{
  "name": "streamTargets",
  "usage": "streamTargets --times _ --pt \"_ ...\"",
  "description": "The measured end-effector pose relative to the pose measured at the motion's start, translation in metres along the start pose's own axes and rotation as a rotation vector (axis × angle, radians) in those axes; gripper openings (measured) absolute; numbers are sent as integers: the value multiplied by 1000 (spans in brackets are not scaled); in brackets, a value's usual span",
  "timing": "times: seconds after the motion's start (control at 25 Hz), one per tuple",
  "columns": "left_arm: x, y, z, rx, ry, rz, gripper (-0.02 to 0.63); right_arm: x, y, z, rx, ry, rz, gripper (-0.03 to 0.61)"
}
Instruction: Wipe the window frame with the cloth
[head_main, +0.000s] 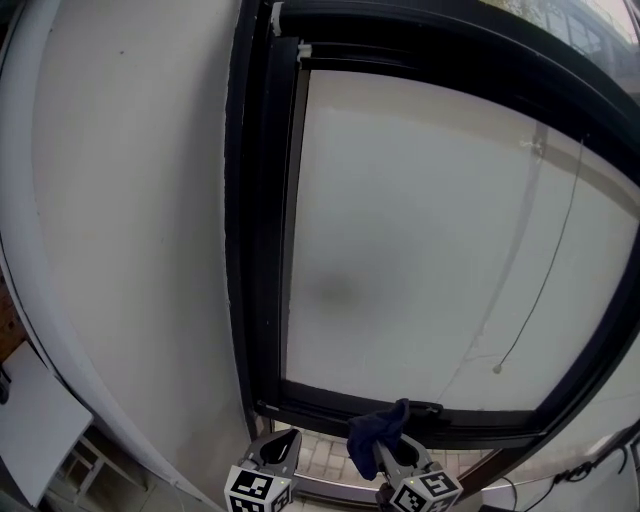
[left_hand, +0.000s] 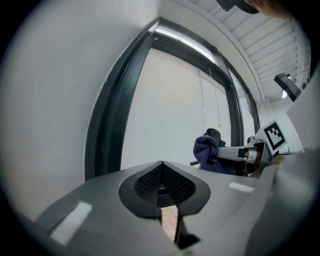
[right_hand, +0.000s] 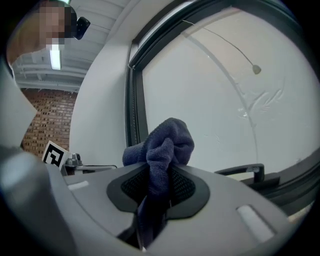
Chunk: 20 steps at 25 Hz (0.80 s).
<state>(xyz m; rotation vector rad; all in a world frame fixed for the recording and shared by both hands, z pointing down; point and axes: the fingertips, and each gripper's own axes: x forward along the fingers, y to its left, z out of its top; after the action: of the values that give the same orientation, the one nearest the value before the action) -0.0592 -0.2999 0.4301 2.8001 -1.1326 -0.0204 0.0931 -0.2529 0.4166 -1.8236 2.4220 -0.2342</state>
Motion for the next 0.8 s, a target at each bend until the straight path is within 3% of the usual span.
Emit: streamTargets --times 0.36,0.8 --pt "-10 -9 -7 -10 6 -45 -6 -14 0 -11 27 -9 -51 87" --pt "-21 22 -2 -26 -5 40 -6 12 18 -7 35 -10 3 87"
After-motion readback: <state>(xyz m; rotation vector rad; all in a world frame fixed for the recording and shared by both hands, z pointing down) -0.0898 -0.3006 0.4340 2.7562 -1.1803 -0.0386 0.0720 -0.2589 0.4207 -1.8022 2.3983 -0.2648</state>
